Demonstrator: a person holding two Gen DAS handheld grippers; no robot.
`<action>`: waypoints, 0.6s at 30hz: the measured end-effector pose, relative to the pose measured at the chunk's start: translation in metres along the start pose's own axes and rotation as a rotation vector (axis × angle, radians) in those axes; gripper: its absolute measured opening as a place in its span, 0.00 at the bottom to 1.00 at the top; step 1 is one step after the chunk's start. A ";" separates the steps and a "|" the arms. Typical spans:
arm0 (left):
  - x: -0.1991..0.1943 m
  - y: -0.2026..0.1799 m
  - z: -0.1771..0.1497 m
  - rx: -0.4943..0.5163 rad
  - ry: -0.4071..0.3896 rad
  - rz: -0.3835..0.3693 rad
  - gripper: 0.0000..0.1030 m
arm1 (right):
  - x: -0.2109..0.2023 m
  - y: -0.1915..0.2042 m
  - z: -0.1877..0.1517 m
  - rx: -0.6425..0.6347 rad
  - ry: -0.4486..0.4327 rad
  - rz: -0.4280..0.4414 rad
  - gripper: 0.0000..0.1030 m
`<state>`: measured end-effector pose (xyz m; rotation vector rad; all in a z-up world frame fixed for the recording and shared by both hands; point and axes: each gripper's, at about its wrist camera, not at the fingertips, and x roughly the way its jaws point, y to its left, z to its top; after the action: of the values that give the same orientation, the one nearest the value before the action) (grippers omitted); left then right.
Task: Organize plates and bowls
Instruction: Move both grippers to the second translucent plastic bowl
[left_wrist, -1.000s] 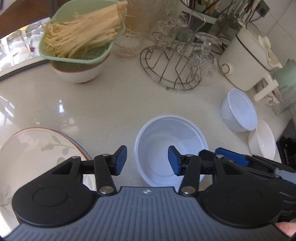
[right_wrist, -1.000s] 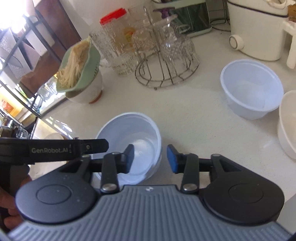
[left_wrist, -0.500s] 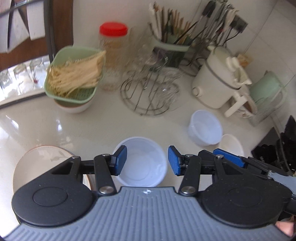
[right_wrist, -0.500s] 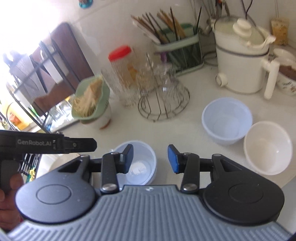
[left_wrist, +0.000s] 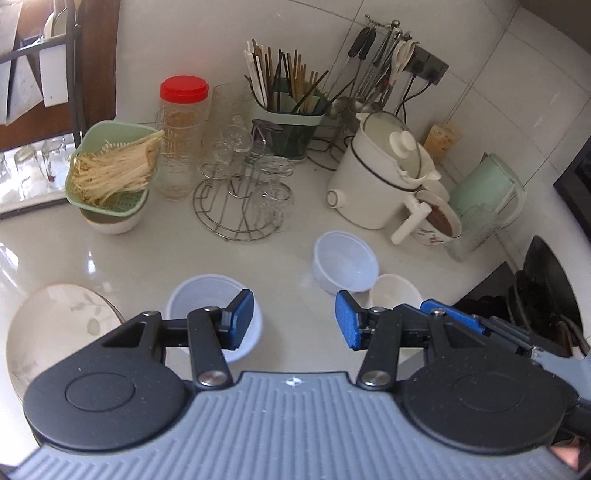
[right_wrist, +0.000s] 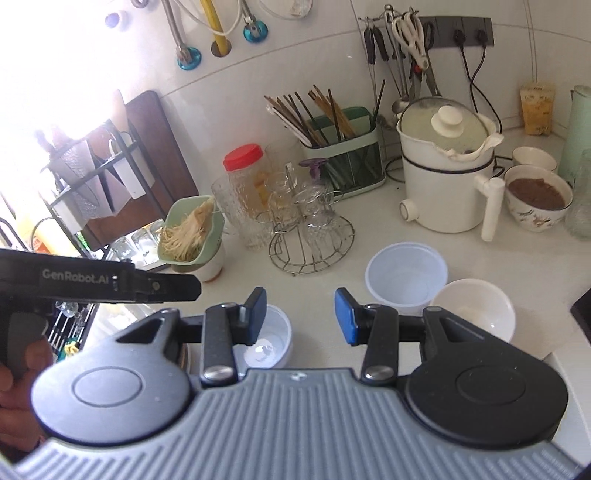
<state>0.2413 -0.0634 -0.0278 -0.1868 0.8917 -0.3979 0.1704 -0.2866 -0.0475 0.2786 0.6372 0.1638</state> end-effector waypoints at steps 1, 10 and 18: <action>-0.001 -0.003 -0.004 -0.005 -0.004 0.002 0.53 | -0.003 -0.002 -0.001 -0.005 -0.001 0.001 0.43; 0.007 -0.030 -0.032 0.002 0.006 0.018 0.53 | -0.023 -0.022 -0.014 -0.025 0.008 -0.018 0.43; 0.028 -0.054 -0.038 0.038 0.043 0.021 0.53 | -0.038 -0.047 -0.027 0.011 0.000 -0.066 0.43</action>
<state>0.2130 -0.1238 -0.0540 -0.1346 0.9273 -0.4006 0.1271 -0.3349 -0.0611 0.2675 0.6463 0.0966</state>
